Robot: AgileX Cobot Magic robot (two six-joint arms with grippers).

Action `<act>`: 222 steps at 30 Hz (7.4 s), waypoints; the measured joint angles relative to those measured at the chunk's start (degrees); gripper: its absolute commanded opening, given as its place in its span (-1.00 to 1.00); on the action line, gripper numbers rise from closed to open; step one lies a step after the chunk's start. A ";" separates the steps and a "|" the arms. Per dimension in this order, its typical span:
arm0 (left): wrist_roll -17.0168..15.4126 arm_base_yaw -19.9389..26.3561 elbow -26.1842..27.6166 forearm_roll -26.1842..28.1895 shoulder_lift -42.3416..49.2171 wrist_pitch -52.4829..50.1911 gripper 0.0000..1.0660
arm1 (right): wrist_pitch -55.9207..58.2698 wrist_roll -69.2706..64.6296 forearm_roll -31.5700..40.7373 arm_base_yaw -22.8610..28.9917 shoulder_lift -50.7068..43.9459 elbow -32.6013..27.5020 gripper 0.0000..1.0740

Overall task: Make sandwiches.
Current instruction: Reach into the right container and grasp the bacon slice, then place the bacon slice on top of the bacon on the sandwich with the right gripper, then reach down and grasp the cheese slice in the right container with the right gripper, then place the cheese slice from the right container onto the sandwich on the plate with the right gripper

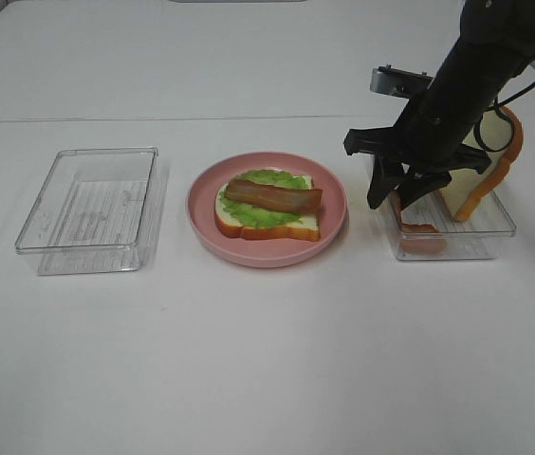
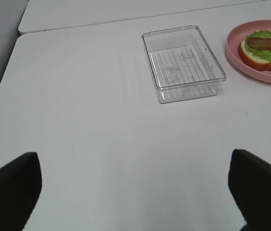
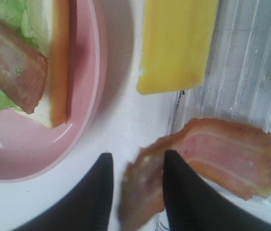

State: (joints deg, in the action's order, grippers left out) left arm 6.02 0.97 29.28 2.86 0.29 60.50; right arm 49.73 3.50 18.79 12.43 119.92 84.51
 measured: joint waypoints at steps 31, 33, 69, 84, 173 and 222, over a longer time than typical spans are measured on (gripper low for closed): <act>0.00 0.00 0.00 0.00 0.00 0.00 0.83 | 3.27 -8.02 4.24 0.00 -14.50 0.29 -1.00; 0.00 0.00 0.00 0.00 0.00 0.00 0.83 | 3.32 -5.84 9.68 0.40 -15.53 1.55 -1.00; 0.00 0.00 0.00 0.00 0.00 0.00 0.83 | 2.98 1.49 21.03 13.92 8.94 23.26 -1.00; 0.00 0.00 0.00 0.00 0.00 0.00 0.83 | 1.20 -1.95 2.06 11.75 9.74 23.49 -1.00; 0.00 0.00 0.00 0.00 0.00 0.00 0.83 | 11.23 -10.94 -14.90 0.80 15.58 30.71 0.04; 0.00 0.00 0.00 0.00 0.00 0.00 0.83 | 18.05 -6.47 0.52 0.80 2.75 30.77 -1.00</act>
State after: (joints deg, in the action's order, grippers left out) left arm 6.02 0.97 29.28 2.86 0.29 60.50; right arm 67.78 -2.98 19.31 13.24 122.67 115.28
